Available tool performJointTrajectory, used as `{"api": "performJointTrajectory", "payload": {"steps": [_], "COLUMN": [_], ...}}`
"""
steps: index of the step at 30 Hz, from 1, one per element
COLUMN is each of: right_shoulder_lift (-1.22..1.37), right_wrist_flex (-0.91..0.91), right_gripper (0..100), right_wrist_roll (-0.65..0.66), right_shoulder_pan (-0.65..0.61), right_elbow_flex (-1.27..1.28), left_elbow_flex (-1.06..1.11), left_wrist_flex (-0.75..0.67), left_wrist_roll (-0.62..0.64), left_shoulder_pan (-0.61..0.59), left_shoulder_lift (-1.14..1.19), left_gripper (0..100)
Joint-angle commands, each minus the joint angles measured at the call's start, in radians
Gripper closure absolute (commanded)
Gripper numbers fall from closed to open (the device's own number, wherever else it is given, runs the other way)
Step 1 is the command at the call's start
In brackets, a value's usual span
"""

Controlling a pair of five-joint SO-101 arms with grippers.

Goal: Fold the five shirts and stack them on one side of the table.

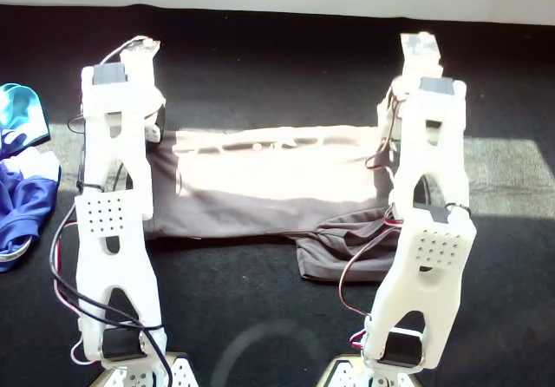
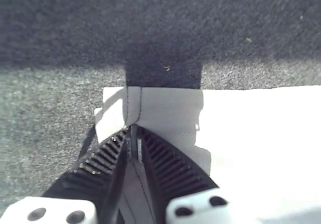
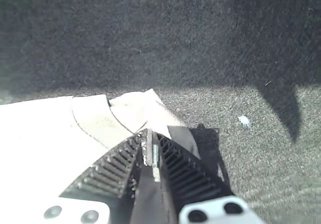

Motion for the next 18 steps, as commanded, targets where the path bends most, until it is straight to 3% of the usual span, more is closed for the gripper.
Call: {"api": "performJointTrajectory", "payload": {"steps": [1, 10, 14, 18], "right_shoulder_lift": [-0.01, 0.125, 0.228, 0.278], "right_wrist_flex": [0.122, 0.002, -0.001, -0.01], "right_gripper": [99.2, 99.2, 99.2, 99.2], "right_wrist_roll": [-0.006, -0.006, -0.006, -0.006], "right_shoulder_pan": [-0.042, -0.168, -0.153, -0.077], "right_elbow_flex": [-0.197, -0.311, -0.317, -0.317], "left_elbow_flex": [-0.214, -0.206, -0.114, -0.113], "left_wrist_flex": [0.098, 0.103, 0.08, 0.028], "left_wrist_roll": [0.003, 0.005, 0.037, 0.038], "left_shoulder_pan": [0.03, 0.107, 0.114, 0.038], "left_shoulder_lift": [-0.005, -0.065, -0.024, 0.058], "left_gripper": [99, 99, 99, 99]}}
